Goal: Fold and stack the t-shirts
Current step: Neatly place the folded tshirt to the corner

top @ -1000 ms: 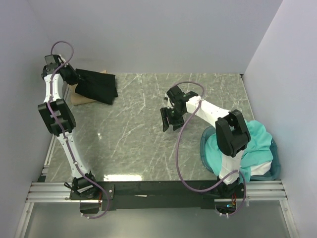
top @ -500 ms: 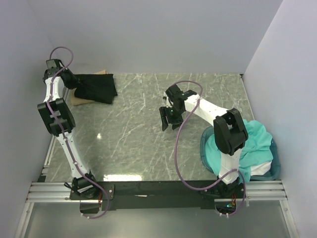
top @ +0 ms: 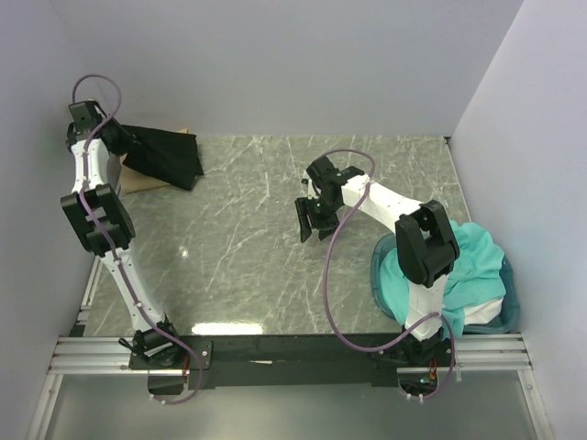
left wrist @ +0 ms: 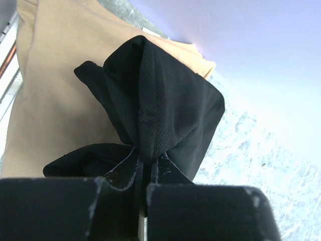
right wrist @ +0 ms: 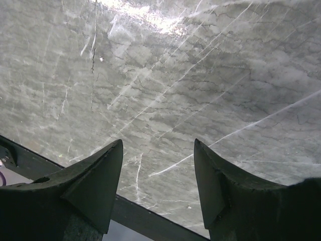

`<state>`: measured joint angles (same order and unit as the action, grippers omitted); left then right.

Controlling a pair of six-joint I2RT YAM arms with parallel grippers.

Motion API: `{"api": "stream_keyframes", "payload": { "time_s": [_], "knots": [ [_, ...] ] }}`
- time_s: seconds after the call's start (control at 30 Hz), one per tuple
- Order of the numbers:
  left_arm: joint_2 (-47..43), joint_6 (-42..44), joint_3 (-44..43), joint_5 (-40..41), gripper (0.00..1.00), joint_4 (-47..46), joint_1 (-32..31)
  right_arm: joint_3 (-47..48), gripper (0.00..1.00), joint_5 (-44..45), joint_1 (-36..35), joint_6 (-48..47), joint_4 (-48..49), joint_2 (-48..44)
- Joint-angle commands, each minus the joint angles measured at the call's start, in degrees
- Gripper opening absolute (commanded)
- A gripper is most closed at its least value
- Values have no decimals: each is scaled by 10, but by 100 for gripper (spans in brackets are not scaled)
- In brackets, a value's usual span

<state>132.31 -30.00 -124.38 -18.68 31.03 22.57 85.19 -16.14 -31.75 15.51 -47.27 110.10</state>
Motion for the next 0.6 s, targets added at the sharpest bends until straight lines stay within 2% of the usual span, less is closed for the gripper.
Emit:
{"api": "stream_keyframes", "payload": {
  "time_s": [0.0, 0.57],
  "knots": [
    [-46, -17, 2, -10, 0, -42, 11, 25, 65, -4, -5, -8, -10, 7],
    [-36, -19, -5, -3, 0, -54, 24, 20, 65, -6, -5, -7, -8, 2]
  ]
}}
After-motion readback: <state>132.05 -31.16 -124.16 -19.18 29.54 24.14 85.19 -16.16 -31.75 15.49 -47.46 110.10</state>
